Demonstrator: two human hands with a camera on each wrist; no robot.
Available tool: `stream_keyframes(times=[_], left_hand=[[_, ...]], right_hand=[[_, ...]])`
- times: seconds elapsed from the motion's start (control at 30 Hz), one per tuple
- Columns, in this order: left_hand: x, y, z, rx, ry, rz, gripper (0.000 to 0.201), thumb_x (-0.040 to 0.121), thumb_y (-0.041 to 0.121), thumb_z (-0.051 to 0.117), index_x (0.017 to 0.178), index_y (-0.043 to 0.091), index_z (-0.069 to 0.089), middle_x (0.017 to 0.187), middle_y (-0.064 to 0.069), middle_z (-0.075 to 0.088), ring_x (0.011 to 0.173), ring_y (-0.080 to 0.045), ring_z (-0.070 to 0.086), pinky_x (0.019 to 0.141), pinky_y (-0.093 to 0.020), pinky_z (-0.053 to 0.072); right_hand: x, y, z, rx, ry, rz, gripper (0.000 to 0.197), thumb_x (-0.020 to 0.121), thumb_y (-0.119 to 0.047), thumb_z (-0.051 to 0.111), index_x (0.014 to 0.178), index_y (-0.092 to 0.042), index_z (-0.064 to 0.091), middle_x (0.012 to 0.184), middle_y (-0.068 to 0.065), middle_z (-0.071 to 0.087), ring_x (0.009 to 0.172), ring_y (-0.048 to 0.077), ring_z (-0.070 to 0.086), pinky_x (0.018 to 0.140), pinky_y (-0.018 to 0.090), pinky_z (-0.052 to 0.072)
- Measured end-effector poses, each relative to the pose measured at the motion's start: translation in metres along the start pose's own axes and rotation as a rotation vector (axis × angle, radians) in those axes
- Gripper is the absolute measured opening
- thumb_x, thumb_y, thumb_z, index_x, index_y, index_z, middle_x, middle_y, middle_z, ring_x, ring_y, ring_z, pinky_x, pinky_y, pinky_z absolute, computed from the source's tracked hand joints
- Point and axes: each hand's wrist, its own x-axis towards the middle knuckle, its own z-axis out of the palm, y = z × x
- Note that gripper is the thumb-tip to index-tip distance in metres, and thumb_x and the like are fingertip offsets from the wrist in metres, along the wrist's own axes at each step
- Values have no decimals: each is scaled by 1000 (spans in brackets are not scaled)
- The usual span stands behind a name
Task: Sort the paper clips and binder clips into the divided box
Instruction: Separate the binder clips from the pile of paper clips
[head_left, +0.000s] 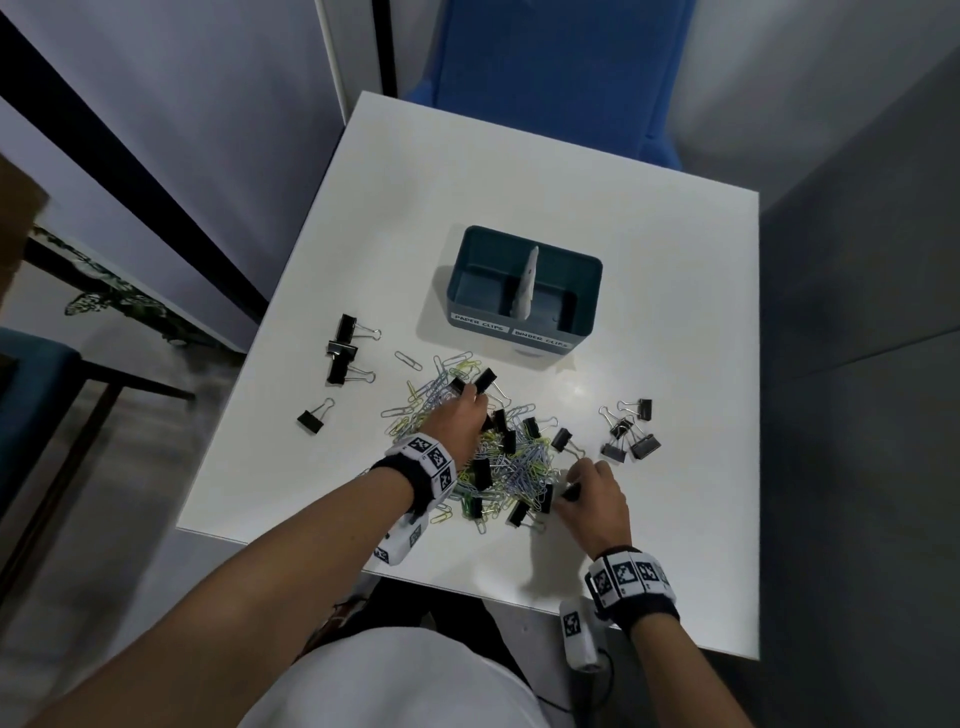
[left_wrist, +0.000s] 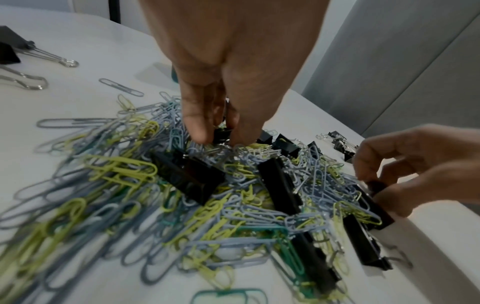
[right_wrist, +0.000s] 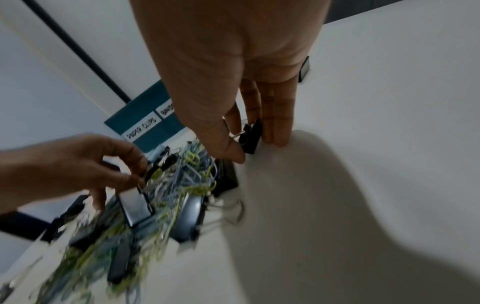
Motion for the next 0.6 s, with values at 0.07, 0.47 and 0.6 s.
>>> stream_keyframes(times=[0.07, 0.47, 0.6], left_hand=[[0, -3, 1, -20, 0, 14, 34, 81, 0, 61, 113, 2, 51, 129, -16, 42, 63, -16, 43, 56, -24, 39], [-20, -26, -9, -604, 110, -134, 24, 77, 14, 70, 92, 14, 52, 88, -3, 58, 77, -23, 58, 65, -38, 52], [-30, -43, -24, -776, 119, -160, 27, 81, 6, 70, 104, 12, 58, 93, -3, 64, 67, -12, 59, 55, -22, 52]], right_hand=[[1, 3, -8, 23, 40, 22, 24, 80, -23, 71, 96, -15, 55, 97, -2, 47, 76, 20, 51, 63, 28, 37], [19, 55, -37, 15, 282, 232, 24, 81, -28, 70, 97, -12, 62, 101, 16, 55, 98, 38, 52, 73, 40, 45], [21, 36, -31, -17, 323, 68, 26, 76, -21, 74, 97, -9, 63, 102, 17, 56, 94, 36, 51, 77, 42, 47]])
